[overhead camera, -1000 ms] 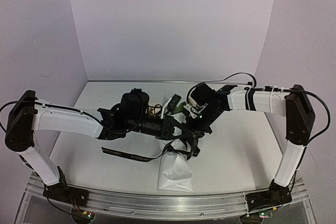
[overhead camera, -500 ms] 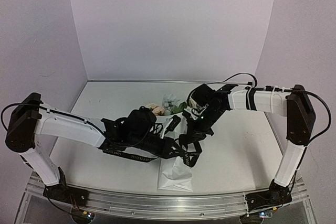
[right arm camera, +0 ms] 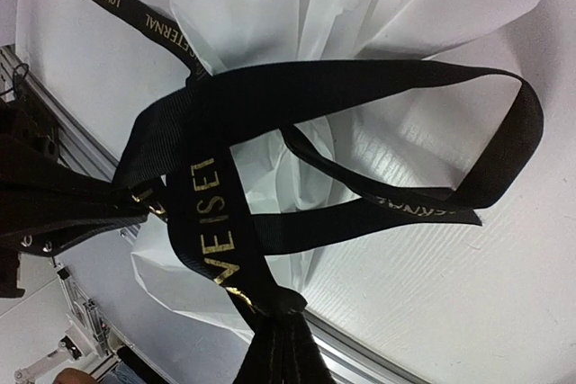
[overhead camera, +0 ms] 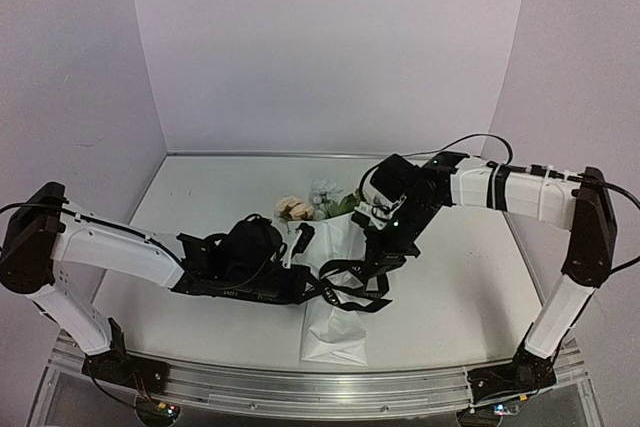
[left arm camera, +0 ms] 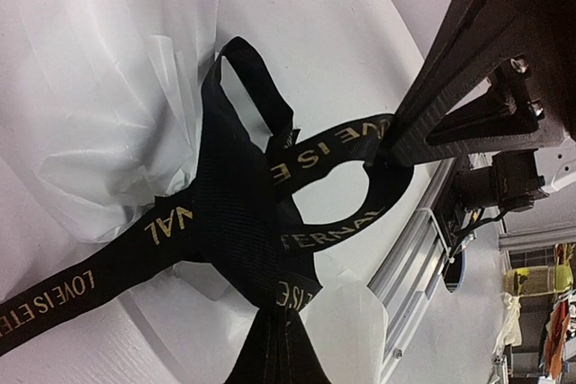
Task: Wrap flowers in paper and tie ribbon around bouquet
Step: Cross the half-tied ribbon over the folded bouquet.
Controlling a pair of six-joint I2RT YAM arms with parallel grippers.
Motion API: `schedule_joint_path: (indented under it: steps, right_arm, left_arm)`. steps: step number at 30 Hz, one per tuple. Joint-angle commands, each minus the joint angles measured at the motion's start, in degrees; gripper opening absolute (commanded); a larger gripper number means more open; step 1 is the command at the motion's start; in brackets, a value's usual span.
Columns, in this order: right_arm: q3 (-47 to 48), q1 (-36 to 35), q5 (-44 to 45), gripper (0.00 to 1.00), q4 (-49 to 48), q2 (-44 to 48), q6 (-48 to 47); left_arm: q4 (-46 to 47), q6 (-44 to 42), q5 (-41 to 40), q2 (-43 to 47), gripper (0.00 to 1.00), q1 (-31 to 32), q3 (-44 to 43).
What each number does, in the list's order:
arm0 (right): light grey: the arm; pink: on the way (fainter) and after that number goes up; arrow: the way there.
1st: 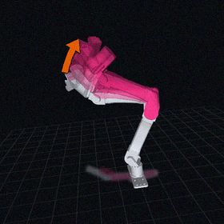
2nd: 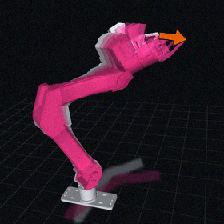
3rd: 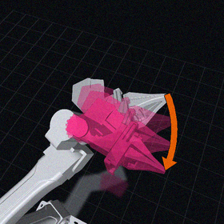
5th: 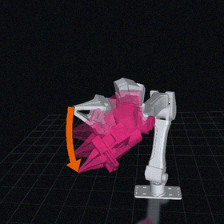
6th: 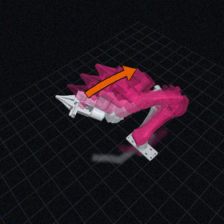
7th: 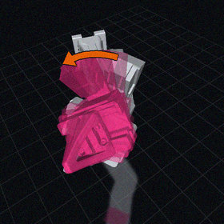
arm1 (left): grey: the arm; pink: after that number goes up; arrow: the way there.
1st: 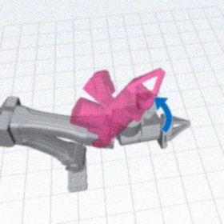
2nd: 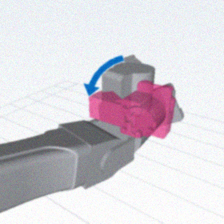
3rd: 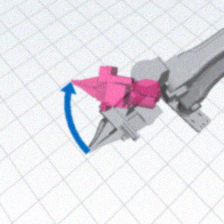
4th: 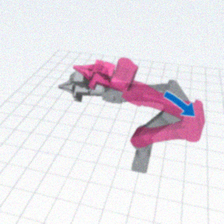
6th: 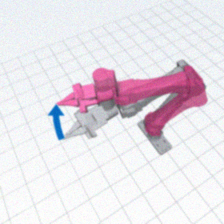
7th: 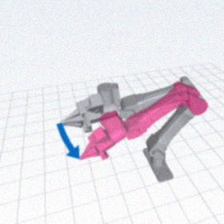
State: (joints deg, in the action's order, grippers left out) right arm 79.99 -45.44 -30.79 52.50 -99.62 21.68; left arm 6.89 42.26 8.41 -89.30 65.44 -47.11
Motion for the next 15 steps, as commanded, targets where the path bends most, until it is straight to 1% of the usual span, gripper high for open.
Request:
schedule_joint_path:
  steps: [1,4,8,10,12,13,15]
  right_arm:
    - [3.3,-0.3,3.9,0.0,2.9,2.6,-1.3]
    - [5.8,-0.3,3.9,0.0,3.4,1.2,0.1]
    - [8.8,-0.4,2.8,0.0,3.9,-0.7,1.1]
    - [9.4,-0.4,2.6,0.0,4.0,-1.1,1.4]
    - [9.8,-0.4,2.3,0.0,4.0,-1.4,1.7]
    - [10.1,-0.4,2.2,0.0,4.0,-1.5,1.8]
    - [10.5,-0.4,1.8,0.0,4.0,-1.9,2.2]
  left_arm:
    - [-1.6,-3.4,2.9,0.5,0.0,1.1,-2.5]
    - [-2.5,-5.9,4.9,-0.3,0.07,2.4,-3.1]
    - [-6.0,-10.1,4.5,-1.5,0.19,3.7,-5.7]
    - [-8.6,-12.6,3.4,-1.5,0.28,4.1,-7.3]
    - [-9.8,-14.4,2.0,-0.1,0.41,4.2,-7.8]
    - [-10.0,-15.4,1.4,0.8,0.46,4.2,-7.8]
    - [-10.1,-17.3,0.5,3.1,0.53,4.2,-7.1]
